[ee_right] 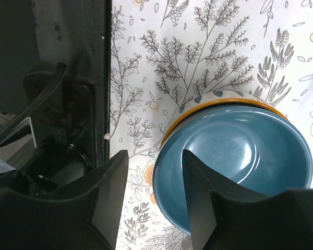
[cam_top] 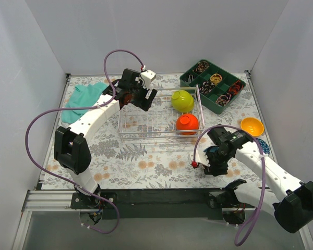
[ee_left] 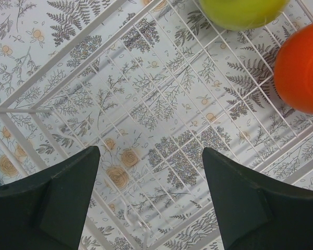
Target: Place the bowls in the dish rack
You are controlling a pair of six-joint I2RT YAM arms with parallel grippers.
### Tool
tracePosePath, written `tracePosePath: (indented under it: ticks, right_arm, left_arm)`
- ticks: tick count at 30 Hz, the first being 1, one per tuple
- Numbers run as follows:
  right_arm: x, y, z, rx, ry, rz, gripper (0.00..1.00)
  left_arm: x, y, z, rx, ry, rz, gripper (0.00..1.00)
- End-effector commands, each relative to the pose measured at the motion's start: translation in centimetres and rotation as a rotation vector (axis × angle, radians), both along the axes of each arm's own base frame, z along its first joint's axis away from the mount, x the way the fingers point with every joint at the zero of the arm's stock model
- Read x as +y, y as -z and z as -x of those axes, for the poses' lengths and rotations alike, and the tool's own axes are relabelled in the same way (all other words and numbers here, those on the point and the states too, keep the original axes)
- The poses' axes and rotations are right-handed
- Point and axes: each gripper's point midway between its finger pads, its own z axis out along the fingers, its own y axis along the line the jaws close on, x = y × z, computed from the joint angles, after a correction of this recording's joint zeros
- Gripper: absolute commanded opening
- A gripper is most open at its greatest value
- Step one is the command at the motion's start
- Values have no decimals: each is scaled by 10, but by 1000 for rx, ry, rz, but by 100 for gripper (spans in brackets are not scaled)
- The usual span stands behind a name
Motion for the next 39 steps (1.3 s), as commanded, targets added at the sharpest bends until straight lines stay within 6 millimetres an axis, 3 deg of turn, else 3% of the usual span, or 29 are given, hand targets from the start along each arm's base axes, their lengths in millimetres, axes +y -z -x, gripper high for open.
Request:
tracePosePath:
  ticks: [1,5,7,8,12,18,22,27,30,37,39]
  right_arm:
    - [-4,9,-10,-62,24,25,53]
    - [-8,14,-12,-52,50,60,50]
    - [-7,14,-12,-43,59,61,42]
    - [-6,13,-12,-38,62,55,34]
    - [-2,3,-18,-62,76,36,22]
    - [0,-25,-20,-89,91,16,3]
    - [14,-62,-24,-97,120,-54,1]
    - [52,-107,-29,-18,226,-219,1]
    - [84,-128,-33,63,284,-359,1]
    - [167,-218,-103,43,343,-744,1]
    - [189,-256,-123,6,309,-891,1]
  left_arm:
    - [-1,-15,0,-25,4,31,80]
    - [-2,-17,-2,-27,4,36,80]
    - [-4,-16,-2,-24,6,39,80]
    - [-4,-16,-2,-23,7,39,80]
    - [-6,-18,-2,-22,11,46,80]
    - [-8,-22,-2,-22,14,64,80]
    - [-12,-32,-1,-34,26,86,80]
    - [-10,-39,-2,-52,3,96,80]
    - [12,-39,-16,-112,-118,34,80]
    - [64,-37,-40,-132,-354,21,80]
    - [72,-41,-45,-123,-394,57,77]
